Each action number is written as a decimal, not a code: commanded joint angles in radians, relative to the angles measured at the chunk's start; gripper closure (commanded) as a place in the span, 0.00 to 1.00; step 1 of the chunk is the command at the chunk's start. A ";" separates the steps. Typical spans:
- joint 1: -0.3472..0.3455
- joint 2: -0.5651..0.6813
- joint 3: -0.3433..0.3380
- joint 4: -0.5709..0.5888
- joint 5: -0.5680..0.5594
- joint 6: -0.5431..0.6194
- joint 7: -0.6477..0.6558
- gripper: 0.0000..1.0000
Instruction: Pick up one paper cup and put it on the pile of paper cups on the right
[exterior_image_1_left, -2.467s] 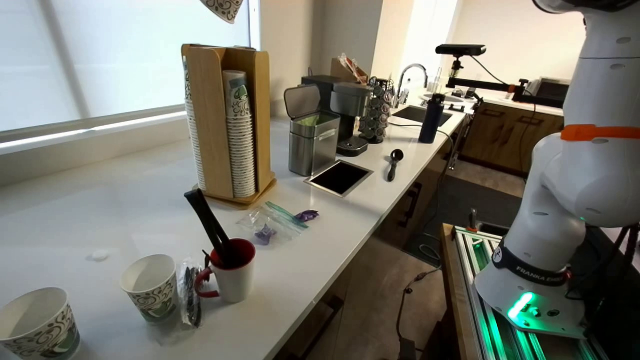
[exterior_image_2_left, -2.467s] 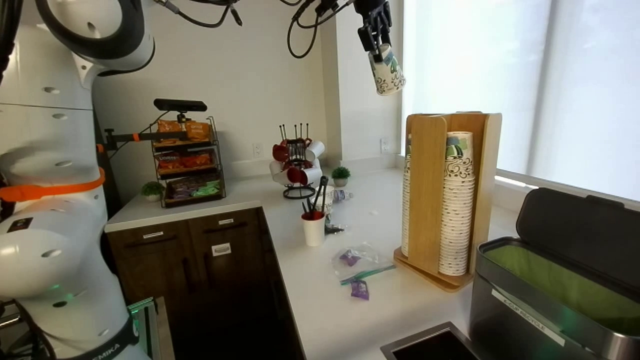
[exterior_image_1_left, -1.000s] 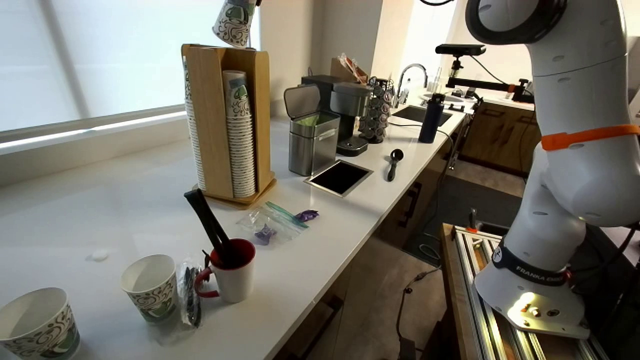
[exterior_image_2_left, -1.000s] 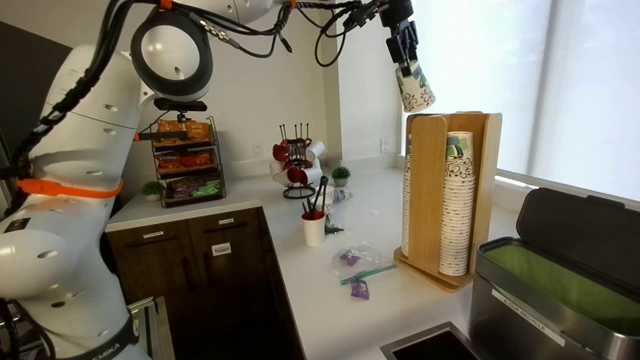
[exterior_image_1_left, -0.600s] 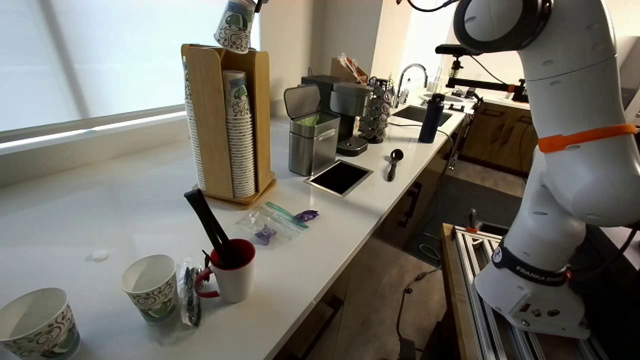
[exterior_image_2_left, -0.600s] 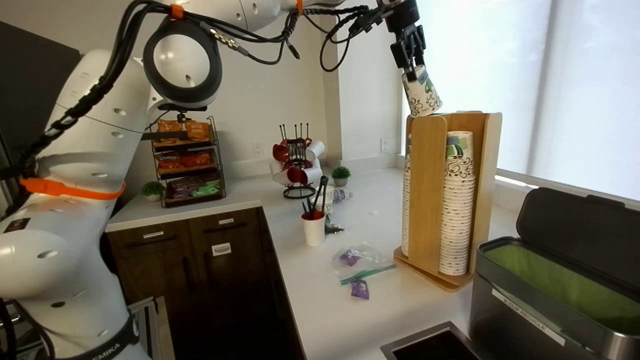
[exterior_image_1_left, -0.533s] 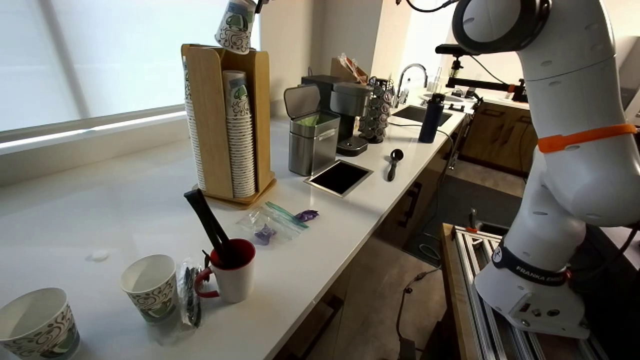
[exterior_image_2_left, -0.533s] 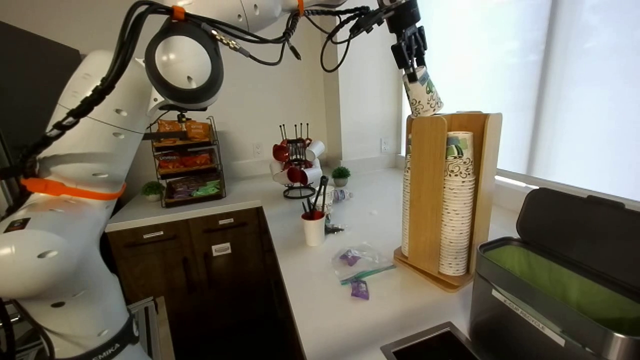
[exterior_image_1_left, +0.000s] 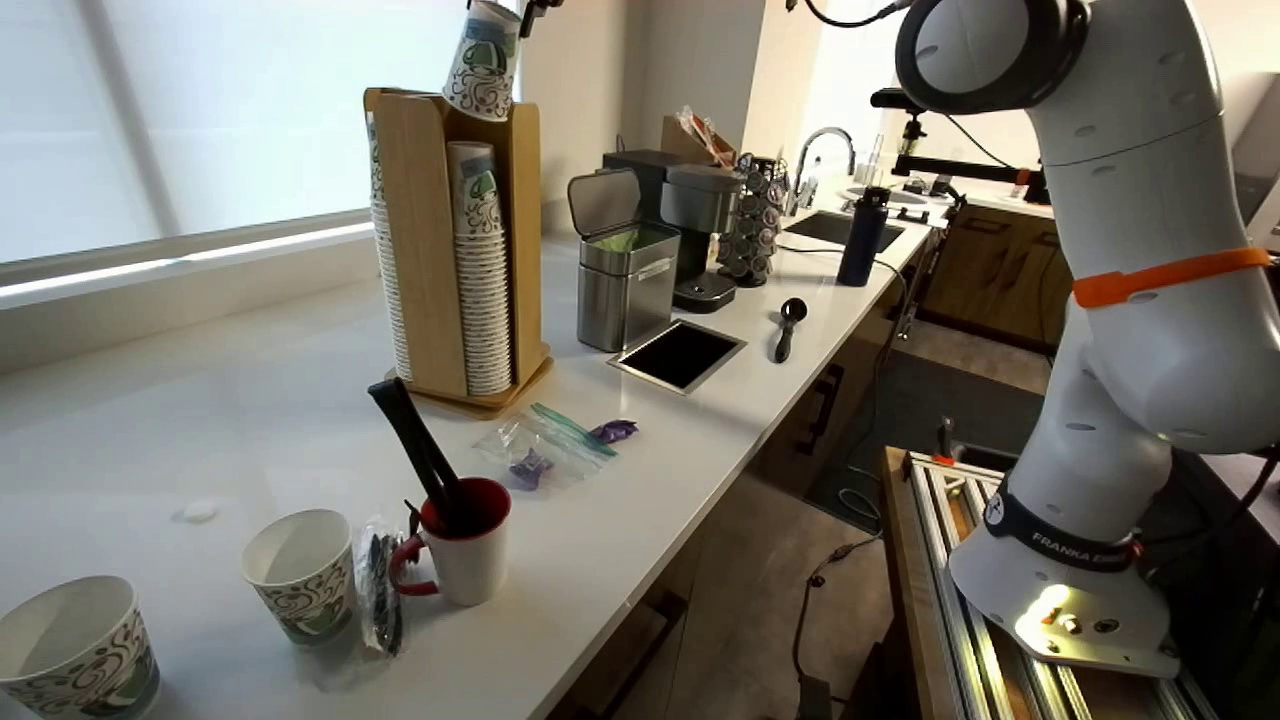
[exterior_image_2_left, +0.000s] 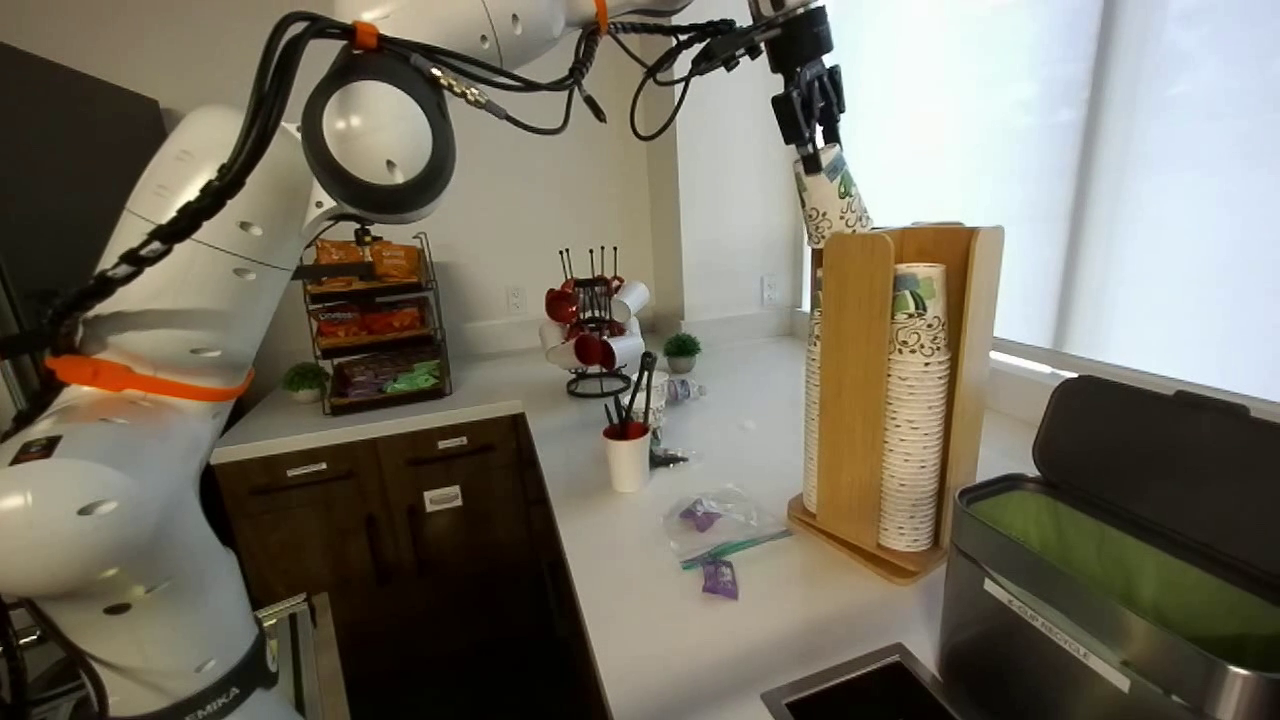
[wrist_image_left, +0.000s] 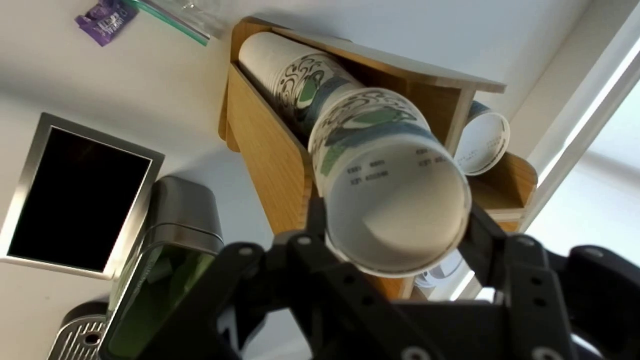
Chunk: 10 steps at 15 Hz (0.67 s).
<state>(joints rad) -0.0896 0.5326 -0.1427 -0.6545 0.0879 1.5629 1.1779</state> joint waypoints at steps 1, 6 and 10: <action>0.009 0.034 -0.010 0.055 -0.020 -0.052 0.031 0.60; 0.009 0.050 -0.009 0.068 -0.018 -0.058 0.064 0.60; 0.007 0.060 -0.004 0.090 -0.008 -0.064 0.096 0.02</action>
<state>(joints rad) -0.0864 0.5658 -0.1432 -0.6233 0.0819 1.5465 1.2333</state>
